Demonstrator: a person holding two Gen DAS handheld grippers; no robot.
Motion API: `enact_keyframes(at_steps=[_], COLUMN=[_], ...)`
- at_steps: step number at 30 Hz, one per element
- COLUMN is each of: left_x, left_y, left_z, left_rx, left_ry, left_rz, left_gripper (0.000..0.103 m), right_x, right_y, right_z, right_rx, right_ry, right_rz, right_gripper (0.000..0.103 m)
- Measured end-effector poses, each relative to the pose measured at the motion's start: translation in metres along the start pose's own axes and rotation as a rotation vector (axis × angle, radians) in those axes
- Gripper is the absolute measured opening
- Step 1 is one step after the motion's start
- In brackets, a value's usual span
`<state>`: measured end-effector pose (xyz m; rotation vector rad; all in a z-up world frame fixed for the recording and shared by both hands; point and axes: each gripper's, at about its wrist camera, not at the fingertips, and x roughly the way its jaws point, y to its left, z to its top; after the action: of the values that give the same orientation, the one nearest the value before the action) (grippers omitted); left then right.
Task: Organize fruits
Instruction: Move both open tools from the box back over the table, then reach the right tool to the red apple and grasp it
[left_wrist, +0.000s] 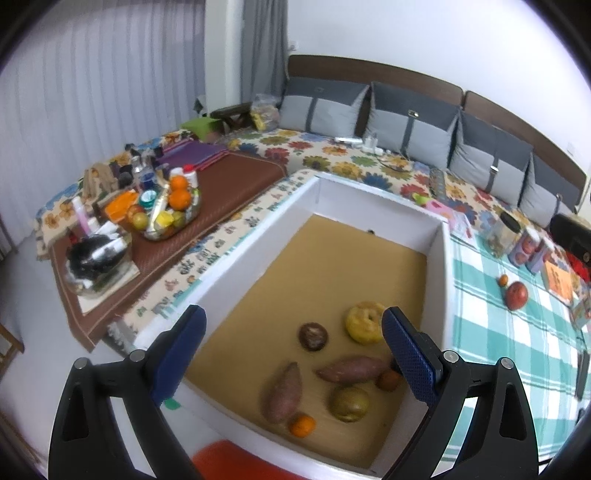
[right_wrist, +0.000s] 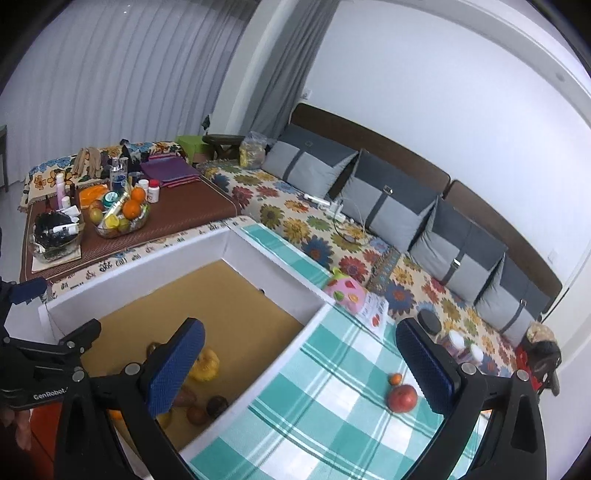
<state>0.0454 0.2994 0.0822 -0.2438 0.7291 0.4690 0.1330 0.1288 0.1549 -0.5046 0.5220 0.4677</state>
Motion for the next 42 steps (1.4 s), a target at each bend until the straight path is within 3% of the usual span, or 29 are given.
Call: enact_keyframes(at_steps=[3,6,11,13,15,18,26,36,39,42], left_x=[-0.007,-0.016,-0.024,-0.020,-0.007,0.023,0.091,0.147,0.156,0.156], left_y=[-0.025,-0.059,-0.135,-0.170,-0.206,-0.255,-0.318,-0.326,-0.315,-0.316], left_z=[-0.007,-0.018,-0.044,-0.059,-0.077,-0.105,-0.137,-0.156,-0.158,-0.160], left_rx=[0.035,0.094,0.220,0.275,0.311,0.365,0.455,0.506,0.447,0.448], left_ry=[0.000,-0.001,0.033,0.081,0.151,0.202,0.170,0.181,0.199,0.197], left_rz=[-0.049,-0.119,-0.285,-0.365,-0.461,-0.510,-0.459,-0.323,-0.350,-0.331], left_gripper=[0.097,0.097,0.097,0.097,0.097,0.097,0.097,0.097,0.099,0.101], right_x=[0.009,0.026,0.058,0.065,0.066,0.061,0.071,0.079,0.092,0.122], right_y=[-0.027,-0.058,-0.123,-0.152,-0.176,-0.194,-0.207,-0.205,-0.214,-0.231], right_z=[-0.037,-0.106,-0.252,-0.310,-0.353,-0.391,-0.409,-0.406,-0.389,-0.351], right_rx=[0.054,0.108,0.238,0.312,0.388,0.467,0.517,0.527,0.509,0.430], right_ry=[0.040,0.099,0.289,0.364,0.397,0.389,0.367,0.393,0.373,0.330], right_rz=[0.080,0.139,0.029,-0.036,-0.082,-0.113,-0.082,-0.082,-0.036,-0.003], right_gripper=[0.103,0.103,0.103,0.103,0.103,0.103,0.103,0.103,0.103,0.103])
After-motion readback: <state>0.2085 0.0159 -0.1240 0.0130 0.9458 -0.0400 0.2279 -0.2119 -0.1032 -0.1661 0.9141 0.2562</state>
